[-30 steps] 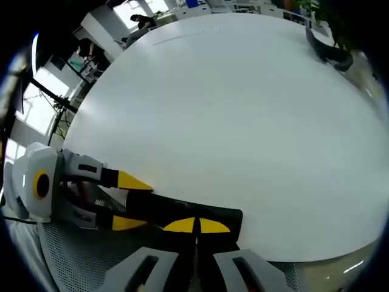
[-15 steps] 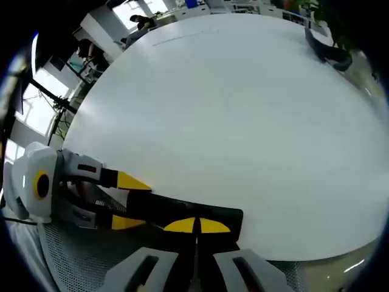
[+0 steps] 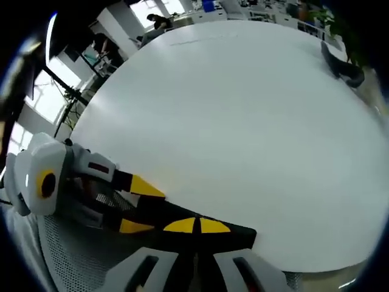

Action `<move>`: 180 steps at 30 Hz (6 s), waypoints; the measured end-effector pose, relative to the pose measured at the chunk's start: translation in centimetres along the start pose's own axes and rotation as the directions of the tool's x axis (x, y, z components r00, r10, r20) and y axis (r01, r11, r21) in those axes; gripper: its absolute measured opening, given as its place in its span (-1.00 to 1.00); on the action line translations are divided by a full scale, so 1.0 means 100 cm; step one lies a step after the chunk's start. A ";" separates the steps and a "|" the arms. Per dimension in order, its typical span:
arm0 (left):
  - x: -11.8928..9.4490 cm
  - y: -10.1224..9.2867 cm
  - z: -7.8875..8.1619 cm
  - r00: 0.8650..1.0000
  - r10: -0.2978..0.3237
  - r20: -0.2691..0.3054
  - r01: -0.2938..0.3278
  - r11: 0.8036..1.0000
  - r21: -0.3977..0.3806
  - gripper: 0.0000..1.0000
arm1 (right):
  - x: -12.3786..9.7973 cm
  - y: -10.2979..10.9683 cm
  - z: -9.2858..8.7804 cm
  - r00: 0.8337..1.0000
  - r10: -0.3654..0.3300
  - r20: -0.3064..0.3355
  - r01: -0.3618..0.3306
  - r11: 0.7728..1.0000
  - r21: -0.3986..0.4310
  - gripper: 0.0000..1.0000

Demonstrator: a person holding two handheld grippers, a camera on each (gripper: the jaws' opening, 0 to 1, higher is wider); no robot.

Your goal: Press the specified remote control buttons in sequence, fully releasing each button before pressing the next.

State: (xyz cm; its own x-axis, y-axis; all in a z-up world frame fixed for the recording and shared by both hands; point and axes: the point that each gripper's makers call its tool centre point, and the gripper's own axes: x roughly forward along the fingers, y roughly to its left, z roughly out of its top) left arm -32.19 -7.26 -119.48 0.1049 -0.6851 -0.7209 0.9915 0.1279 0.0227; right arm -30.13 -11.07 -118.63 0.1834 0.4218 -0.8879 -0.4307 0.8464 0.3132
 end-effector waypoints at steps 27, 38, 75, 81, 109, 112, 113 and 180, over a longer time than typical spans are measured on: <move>0.000 0.001 0.000 1.000 0.002 0.012 -0.002 1.000 0.002 -0.52 | 0.004 0.001 0.001 0.998 -0.053 0.017 0.056 0.984 -0.167 -1.00; 0.001 0.001 -0.001 1.000 0.003 0.012 -0.004 1.000 0.024 -0.52 | -0.001 -0.003 -0.004 0.999 -0.028 -0.032 0.027 0.999 -0.026 -1.00; 0.001 0.001 0.000 1.000 0.005 0.014 -0.006 1.000 0.028 -0.52 | 0.000 0.008 -0.010 0.997 0.025 -0.070 -0.024 1.000 0.009 -1.00; 0.001 0.001 -0.001 1.000 0.005 0.015 -0.005 1.000 0.029 -0.52 | 0.000 0.008 -0.010 0.997 0.039 -0.069 -0.037 0.999 0.035 -1.00; 0.001 0.002 0.000 1.000 0.003 0.022 -0.003 1.000 0.022 -0.52 | -0.002 0.012 -0.020 0.989 0.052 -0.135 -0.042 0.996 0.081 -1.00; 0.001 0.001 0.000 1.000 0.004 0.021 -0.005 1.000 0.026 -0.52 | -0.003 0.012 -0.020 0.990 0.057 -0.131 -0.046 0.995 0.086 -1.00; 0.001 0.002 0.000 1.000 0.004 0.021 -0.004 1.000 0.026 -0.52 | -0.003 0.011 -0.020 0.990 0.059 -0.130 -0.047 0.995 0.088 -1.00; 0.002 0.002 0.000 1.000 0.001 0.031 -0.002 1.000 0.015 -0.51 | 0.005 0.018 -0.006 0.994 0.105 -0.029 -0.104 0.994 0.035 -1.00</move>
State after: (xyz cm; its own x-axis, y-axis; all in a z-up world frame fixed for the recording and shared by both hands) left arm -31.99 -7.37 -119.58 0.1087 -0.7066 -0.6992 0.9923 0.1187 0.0343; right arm -31.39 -9.55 -118.68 0.1113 0.4986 -0.8597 -0.4163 0.8089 0.4152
